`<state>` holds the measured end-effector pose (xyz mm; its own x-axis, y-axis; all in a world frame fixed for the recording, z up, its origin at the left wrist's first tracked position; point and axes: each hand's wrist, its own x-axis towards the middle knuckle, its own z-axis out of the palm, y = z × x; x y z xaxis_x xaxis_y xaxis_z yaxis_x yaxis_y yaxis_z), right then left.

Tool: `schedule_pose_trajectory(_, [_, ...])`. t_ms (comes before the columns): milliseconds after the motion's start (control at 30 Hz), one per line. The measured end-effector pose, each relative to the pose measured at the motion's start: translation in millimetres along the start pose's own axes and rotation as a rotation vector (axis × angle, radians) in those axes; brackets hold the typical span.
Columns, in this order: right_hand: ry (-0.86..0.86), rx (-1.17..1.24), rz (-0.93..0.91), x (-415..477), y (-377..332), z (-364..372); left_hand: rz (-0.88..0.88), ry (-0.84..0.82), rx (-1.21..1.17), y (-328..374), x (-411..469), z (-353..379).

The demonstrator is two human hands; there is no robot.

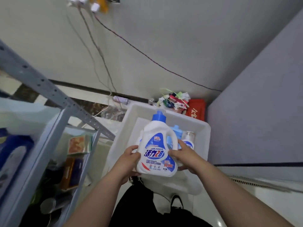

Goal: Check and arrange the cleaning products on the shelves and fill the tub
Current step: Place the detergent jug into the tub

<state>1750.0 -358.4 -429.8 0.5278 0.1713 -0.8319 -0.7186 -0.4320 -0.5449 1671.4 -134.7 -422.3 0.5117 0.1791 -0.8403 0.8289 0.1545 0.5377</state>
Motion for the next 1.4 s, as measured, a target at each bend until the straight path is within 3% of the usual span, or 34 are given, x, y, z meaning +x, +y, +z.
schedule_pose_trajectory(167, [0.122,0.072,0.148,35.0,2.5,18.2,-0.118,-0.154,0.199,18.5,67.7,-9.6])
schedule_pose_trajectory(433, [0.199,0.110,0.283,88.2,21.6,32.6,-0.119,-0.199,0.371,9.0,141.0,2.0])
schedule_pose_trajectory(667, [0.158,-0.012,0.154,133.1,28.7,27.2,-0.053,-0.107,0.426,-8.7,182.2,11.4])
schedule_pose_trajectory(1067, [0.204,-0.069,0.094,167.2,43.4,39.6,0.010,-0.111,0.505,-26.5,205.6,7.3])
schedule_pose_trajectory(1400, [0.254,-0.129,0.012,169.3,50.3,46.8,0.168,-0.091,0.572,-25.1,202.1,6.3])
